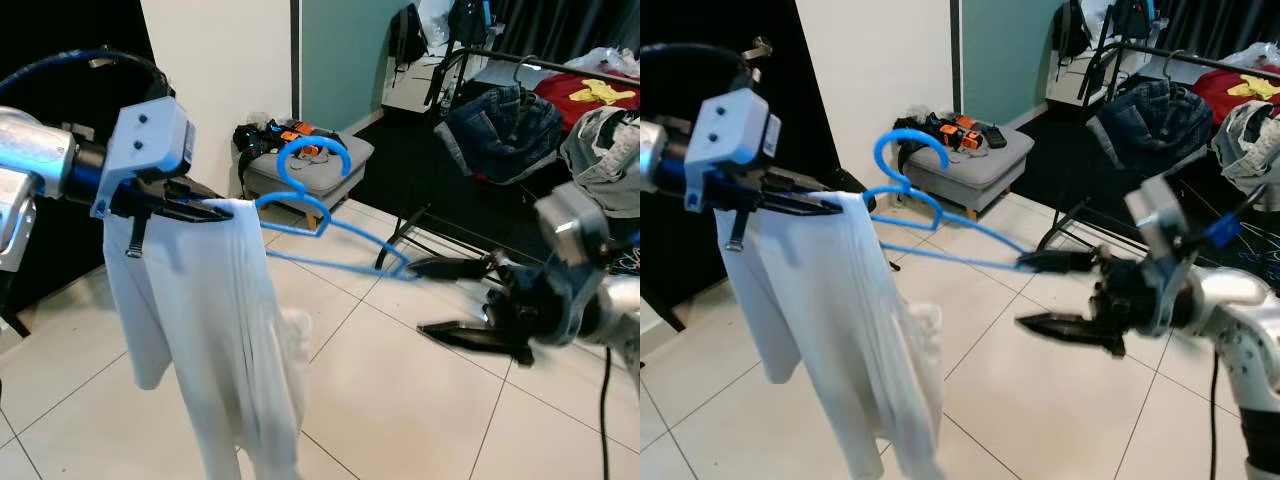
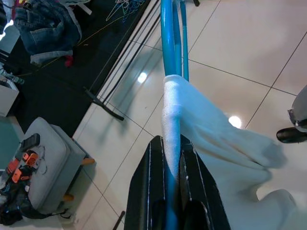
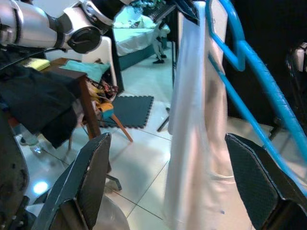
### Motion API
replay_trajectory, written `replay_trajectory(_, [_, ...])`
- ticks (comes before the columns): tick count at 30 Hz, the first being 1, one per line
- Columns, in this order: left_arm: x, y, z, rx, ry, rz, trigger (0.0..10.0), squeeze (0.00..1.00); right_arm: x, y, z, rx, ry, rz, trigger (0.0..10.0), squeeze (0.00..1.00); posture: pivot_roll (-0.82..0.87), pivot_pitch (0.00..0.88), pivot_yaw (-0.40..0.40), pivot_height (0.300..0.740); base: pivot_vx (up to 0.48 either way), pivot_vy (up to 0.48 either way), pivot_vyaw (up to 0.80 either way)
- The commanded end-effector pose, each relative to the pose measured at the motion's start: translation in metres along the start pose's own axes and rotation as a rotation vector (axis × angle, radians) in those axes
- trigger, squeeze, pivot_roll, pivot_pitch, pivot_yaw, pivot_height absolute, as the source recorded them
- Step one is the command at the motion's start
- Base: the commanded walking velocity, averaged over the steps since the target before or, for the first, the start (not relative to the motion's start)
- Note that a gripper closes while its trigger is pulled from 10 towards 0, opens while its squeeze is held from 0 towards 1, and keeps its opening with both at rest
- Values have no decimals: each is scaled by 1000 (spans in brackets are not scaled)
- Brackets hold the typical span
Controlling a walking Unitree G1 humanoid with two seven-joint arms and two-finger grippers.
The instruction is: Hang hanger
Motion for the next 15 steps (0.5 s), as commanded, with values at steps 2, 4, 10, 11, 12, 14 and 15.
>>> replay_trajectory(2, [10,12,5,22,-40,42,0,0,18,-11,-4,-2,-24,84,10000,8,-65,0,23,740,0,0,0])
replay_trajectory(4, [10,12,5,22,-40,42,0,0,18,-11,-4,-2,-24,84,10000,8,-65,0,23,740,0,0,0])
replay_trajectory(10, [19,8,23,-50,-107,57,0,0,11,-53,-28,4,-18,71,10000,0,-56,0,11,740,0,0,0])
replay_trajectory(11, [19,8,23,-50,-107,57,0,0,11,-53,-28,4,-18,71,10000,0,-56,0,11,740,0,0,0])
replay_trajectory(12, [18,6,29,-77,-117,53,0,0,4,-59,-29,9,6,40,10000,0,-53,0,16,740,0,0,0])
replay_trajectory(14, [17,4,34,-103,-124,47,0,0,1,-64,-28,0,17,25,10000,0,-57,0,17,740,0,0,0])
replay_trajectory(15, [17,4,34,-103,-124,47,0,0,1,-64,-28,0,17,25,10000,0,-57,0,17,740,0,0,0])
Point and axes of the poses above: a point about 5 cm out from each wrist's last joint towards the gripper, its own y axis pointing back from the gripper into the wrist, its own z axis along the axis of the wrist's last joint, x = y × z, the point moved 6 cm from there along -y, pointing out of the wrist towards the gripper, and after that the axes turned 1 degree about y, right-handed, at the moved point
